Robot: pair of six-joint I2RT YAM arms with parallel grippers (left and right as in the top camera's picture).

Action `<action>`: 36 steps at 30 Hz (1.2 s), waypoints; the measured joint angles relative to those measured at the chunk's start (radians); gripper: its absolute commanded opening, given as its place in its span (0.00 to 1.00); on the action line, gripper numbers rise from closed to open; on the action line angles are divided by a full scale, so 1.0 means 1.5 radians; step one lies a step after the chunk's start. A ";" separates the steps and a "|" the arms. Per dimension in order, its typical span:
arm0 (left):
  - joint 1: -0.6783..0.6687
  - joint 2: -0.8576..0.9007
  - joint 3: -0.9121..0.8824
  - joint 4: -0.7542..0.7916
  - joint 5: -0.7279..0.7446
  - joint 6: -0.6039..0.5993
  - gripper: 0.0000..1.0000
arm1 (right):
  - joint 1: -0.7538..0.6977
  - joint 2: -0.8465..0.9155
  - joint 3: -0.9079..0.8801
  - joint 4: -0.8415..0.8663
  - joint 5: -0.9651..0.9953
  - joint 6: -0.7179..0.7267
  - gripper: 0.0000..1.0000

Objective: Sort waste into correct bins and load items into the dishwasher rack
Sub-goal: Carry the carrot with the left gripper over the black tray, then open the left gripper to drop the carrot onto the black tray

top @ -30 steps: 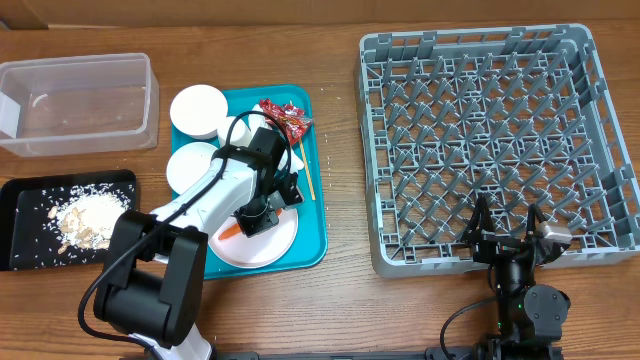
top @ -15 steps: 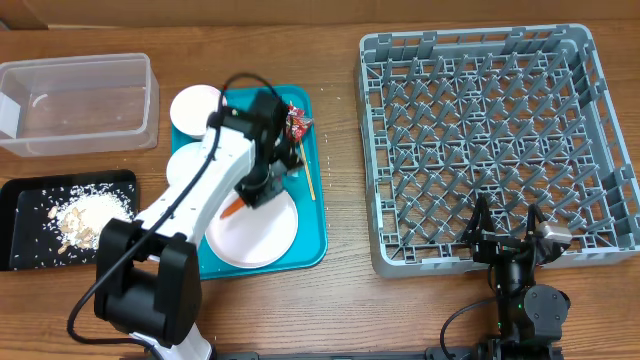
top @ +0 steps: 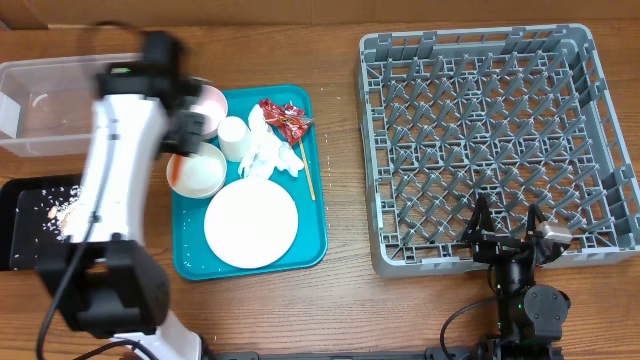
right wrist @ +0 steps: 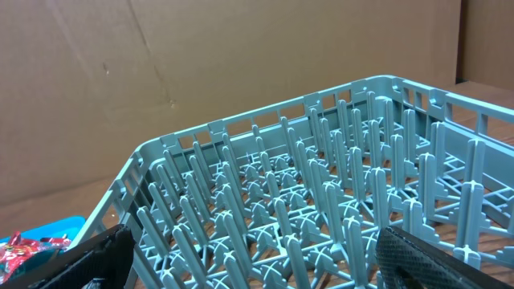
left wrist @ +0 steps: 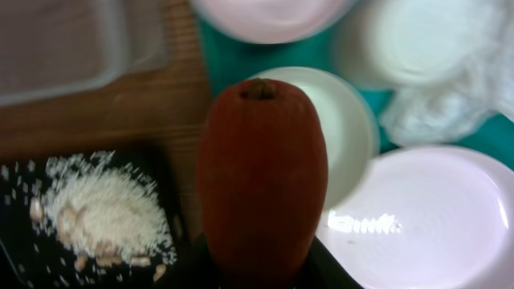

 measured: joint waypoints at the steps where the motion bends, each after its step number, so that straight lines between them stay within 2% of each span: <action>1: 0.044 0.000 0.000 0.005 0.009 -0.032 0.04 | 0.000 0.000 0.000 0.000 0.000 0.000 1.00; 7: 0.272 0.002 0.000 0.007 0.099 -0.239 0.04 | 0.000 0.000 0.000 0.000 0.000 0.000 1.00; 11: 0.382 0.002 0.000 0.005 0.139 -0.358 0.04 | 0.000 0.000 0.000 -0.001 0.000 0.000 1.00; 13: 0.420 0.002 -0.005 0.010 0.149 -0.401 0.06 | 0.000 0.000 0.000 0.000 0.000 0.000 1.00; 16: 0.463 0.002 -0.030 0.033 0.160 -0.458 0.15 | 0.000 0.000 0.000 0.000 0.000 -0.001 1.00; 17: 0.473 0.002 -0.045 0.048 0.163 -0.473 0.13 | 0.000 0.000 0.000 0.000 0.000 0.000 1.00; 19: 0.487 0.002 -0.083 0.084 0.167 -0.505 0.04 | 0.000 0.000 0.000 0.000 0.000 0.000 1.00; 23: 0.506 0.002 -0.164 0.152 0.173 -0.566 0.05 | 0.000 0.000 0.000 0.000 0.000 0.000 1.00; 24: 0.508 0.002 -0.177 0.165 0.173 -0.579 0.11 | 0.000 0.000 0.000 0.000 0.000 0.000 1.00; 26: 0.510 0.002 -0.202 0.189 0.175 -0.600 0.29 | 0.000 0.000 0.000 0.000 0.000 0.000 1.00; 29: 0.510 0.003 -0.213 0.209 0.180 -0.620 0.38 | 0.000 0.000 0.000 0.000 0.000 0.000 1.00; 32: 0.510 0.003 -0.213 0.218 0.181 -0.629 0.42 | 0.000 0.000 0.000 0.000 0.000 -0.001 1.00; 33: 0.510 0.003 -0.213 0.219 0.181 -0.633 0.47 | 0.000 0.000 0.000 0.000 0.000 0.000 1.00; 34: 0.510 0.003 -0.213 0.220 0.181 -0.635 0.56 | 0.000 0.000 0.000 0.000 0.000 0.000 1.00; 36: 0.510 0.003 -0.213 0.220 0.183 -0.639 0.57 | 0.000 0.000 0.000 0.000 0.001 0.000 1.00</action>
